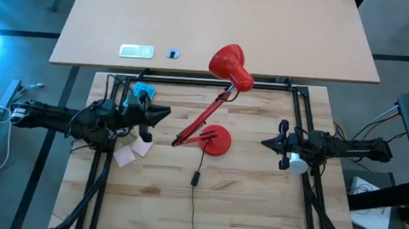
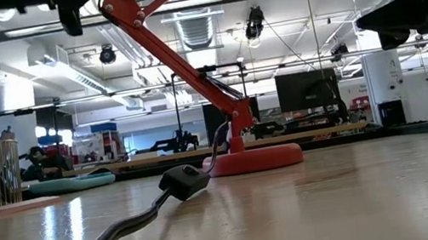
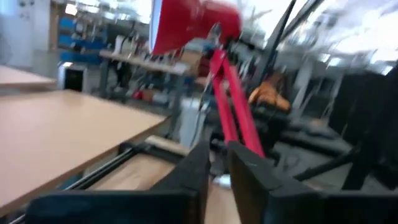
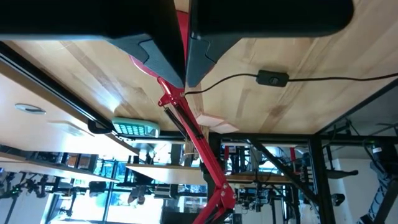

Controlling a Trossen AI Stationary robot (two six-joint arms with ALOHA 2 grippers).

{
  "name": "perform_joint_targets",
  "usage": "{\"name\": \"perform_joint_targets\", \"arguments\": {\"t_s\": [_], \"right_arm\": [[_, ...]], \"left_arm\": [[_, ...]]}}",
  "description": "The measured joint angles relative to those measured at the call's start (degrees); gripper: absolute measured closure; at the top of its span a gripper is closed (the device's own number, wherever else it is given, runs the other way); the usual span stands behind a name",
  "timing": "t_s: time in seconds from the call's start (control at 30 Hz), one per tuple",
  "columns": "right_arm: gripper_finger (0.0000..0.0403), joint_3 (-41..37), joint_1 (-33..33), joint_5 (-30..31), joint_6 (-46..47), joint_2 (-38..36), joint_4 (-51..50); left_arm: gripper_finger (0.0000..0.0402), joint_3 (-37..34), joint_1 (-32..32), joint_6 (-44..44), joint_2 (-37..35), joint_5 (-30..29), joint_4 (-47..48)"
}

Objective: Screw lightbulb
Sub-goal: Insert the light bulb into the lamp

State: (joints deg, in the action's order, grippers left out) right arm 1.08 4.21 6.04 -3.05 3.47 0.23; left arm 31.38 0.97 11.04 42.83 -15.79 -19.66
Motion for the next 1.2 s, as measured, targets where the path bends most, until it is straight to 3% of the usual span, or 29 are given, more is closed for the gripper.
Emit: {"name": "perform_joint_targets", "arguments": {"t_s": [0.27, 0.43, 0.6, 0.77, 1.0, 1.2], "right_arm": [[0.0394, 0.0, 0.0, 0.0, 0.0, 0.0, 0.0], [0.0394, 0.0, 0.0, 0.0, 0.0, 0.0, 0.0], [0.0394, 0.0, 0.0, 0.0, 0.0, 0.0, 0.0], [0.0394, 0.0, 0.0, 0.0, 0.0, 0.0, 0.0], [0.0394, 0.0, 0.0, 0.0, 0.0, 0.0, 0.0], [0.0394, 0.0, 0.0, 0.0, 0.0, 0.0, 0.0]], "left_arm": [[0.0241, 13.5, 0.0, -0.1, 4.2, -3.2, 15.5], [0.0192, 17.9, 3.5, -2.1, 9.9, -2.9, 15.2], [0.017, 22.2, 7.3, -4.1, 19.4, -12.3, 15.6], [0.0148, 30.1, 8.7, -4.6, 25.3, -17.9, 21.3], [0.0111, 40.8, 8.4, 1.7, 32.2, -21.3, 30.1], [0.0106, 47.0, 8.3, 1.7, 39.7, -21.2, 31.3]]}}
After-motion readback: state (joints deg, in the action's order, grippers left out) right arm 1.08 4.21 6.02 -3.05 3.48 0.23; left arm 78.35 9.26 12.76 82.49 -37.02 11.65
